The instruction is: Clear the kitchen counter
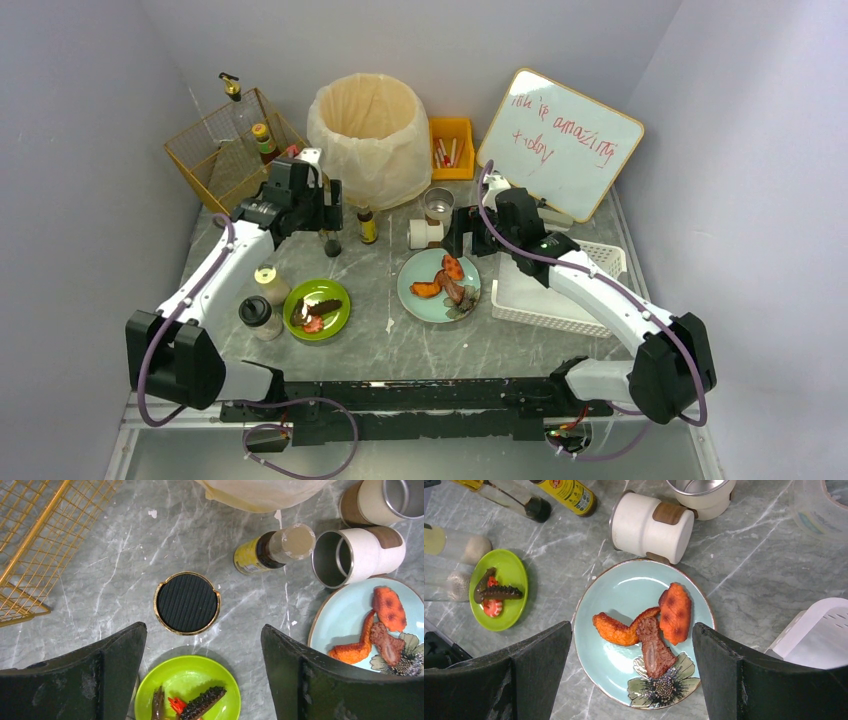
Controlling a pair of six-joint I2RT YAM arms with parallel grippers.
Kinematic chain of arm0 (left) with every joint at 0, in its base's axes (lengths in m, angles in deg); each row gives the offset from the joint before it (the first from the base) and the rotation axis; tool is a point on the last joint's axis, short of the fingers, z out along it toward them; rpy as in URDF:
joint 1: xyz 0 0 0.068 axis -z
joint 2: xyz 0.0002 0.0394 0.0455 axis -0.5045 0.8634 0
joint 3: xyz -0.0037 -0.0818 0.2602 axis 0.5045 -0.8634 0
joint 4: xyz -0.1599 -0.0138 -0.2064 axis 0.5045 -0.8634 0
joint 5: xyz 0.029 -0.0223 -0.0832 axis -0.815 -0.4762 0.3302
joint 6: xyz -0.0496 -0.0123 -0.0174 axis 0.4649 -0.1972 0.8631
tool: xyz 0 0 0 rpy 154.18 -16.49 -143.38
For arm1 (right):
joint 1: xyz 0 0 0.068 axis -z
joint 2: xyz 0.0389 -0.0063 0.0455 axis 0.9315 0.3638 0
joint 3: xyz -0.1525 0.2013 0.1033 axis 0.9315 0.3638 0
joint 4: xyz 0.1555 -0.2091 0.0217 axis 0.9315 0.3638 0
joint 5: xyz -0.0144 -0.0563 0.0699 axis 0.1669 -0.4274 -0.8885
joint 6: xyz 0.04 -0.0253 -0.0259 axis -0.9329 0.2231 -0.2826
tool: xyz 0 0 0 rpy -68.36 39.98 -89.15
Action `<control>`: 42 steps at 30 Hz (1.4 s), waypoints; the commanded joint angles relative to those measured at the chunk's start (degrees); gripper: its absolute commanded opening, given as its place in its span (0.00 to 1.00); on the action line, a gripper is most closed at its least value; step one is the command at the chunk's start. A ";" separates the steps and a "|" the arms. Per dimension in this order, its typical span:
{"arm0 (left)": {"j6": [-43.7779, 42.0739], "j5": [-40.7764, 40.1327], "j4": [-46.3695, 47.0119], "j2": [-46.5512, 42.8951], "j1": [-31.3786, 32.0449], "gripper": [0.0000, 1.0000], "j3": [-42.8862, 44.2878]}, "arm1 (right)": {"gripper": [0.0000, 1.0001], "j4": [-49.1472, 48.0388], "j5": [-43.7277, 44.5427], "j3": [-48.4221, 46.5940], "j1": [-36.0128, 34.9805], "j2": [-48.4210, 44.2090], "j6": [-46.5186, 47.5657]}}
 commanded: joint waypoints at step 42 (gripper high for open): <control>-0.49 -7.11 0.19 1.29 0.08 0.05 12.60 | 0.93 -2.32 0.36 -2.79 0.15 0.47 0.14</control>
